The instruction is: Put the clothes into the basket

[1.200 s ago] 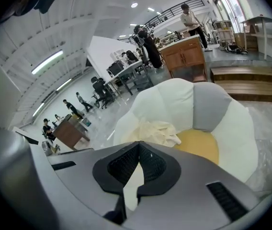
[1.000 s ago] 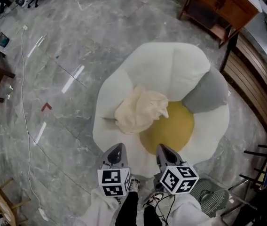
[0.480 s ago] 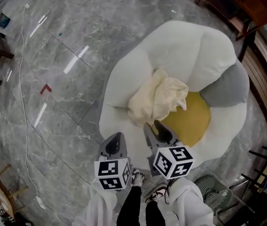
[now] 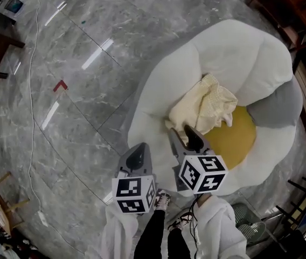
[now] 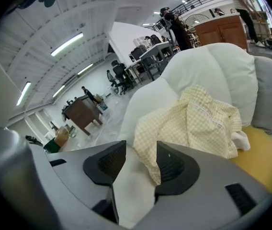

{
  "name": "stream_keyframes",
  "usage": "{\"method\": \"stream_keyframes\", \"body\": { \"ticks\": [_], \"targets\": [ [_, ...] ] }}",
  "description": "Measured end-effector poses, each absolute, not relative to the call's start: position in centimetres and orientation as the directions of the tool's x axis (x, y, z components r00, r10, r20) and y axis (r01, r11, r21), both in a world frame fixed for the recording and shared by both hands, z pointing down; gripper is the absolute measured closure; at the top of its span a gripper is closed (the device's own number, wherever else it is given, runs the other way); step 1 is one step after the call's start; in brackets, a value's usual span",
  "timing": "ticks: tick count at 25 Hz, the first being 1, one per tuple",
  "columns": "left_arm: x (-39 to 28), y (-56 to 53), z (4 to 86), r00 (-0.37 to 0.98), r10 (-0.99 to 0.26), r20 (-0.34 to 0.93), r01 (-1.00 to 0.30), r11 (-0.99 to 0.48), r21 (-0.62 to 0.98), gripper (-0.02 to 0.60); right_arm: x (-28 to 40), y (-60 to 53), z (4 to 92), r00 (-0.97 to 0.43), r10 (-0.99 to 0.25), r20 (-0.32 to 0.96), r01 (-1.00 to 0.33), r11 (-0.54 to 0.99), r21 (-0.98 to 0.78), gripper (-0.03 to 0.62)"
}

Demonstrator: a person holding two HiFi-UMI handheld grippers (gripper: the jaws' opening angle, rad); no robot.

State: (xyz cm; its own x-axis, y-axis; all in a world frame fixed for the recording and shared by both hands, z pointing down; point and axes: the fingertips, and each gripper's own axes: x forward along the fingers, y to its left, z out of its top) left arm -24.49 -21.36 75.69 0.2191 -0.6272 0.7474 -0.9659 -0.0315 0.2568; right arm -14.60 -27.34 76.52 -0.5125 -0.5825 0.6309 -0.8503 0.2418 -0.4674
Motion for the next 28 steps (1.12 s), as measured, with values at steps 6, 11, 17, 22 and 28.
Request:
{"method": "stream_keyframes", "body": {
  "ticks": [6,11,17,22,28],
  "targets": [
    [-25.1,-20.1,76.6,0.221,-0.608,0.762,-0.967,-0.038,0.250,0.583,-15.0,-27.7,78.7,-0.486,-0.572,0.661,-0.866,0.215,-0.451,0.419],
    [-25.2,-19.6,76.4,0.229,-0.603,0.764,-0.968,-0.057,0.245,0.583,-15.1,-27.9,79.5,-0.455,-0.574,0.681,-0.884,0.197,-0.424,0.421],
    [-24.9,-19.0,76.0,0.236,-0.604,0.761,-0.966,-0.065,0.249,0.583,-14.3,-28.2,79.7,-0.404,-0.584,0.704,-0.909,0.174,-0.378,0.540],
    [-23.7,-18.2,75.8,0.263,-0.591,0.762,-0.962,-0.105,0.250,0.583,-13.0,-26.8,78.7,-0.403,-0.592,0.698,-0.907,0.158,-0.390,0.556],
    [-21.9,-18.7,75.2,0.286,-0.590,0.755,-0.957,-0.129,0.261,0.583,-11.2,-26.2,77.3,-0.398,-0.599,0.695,-0.910,0.160,-0.383,0.563]
  ]
}}
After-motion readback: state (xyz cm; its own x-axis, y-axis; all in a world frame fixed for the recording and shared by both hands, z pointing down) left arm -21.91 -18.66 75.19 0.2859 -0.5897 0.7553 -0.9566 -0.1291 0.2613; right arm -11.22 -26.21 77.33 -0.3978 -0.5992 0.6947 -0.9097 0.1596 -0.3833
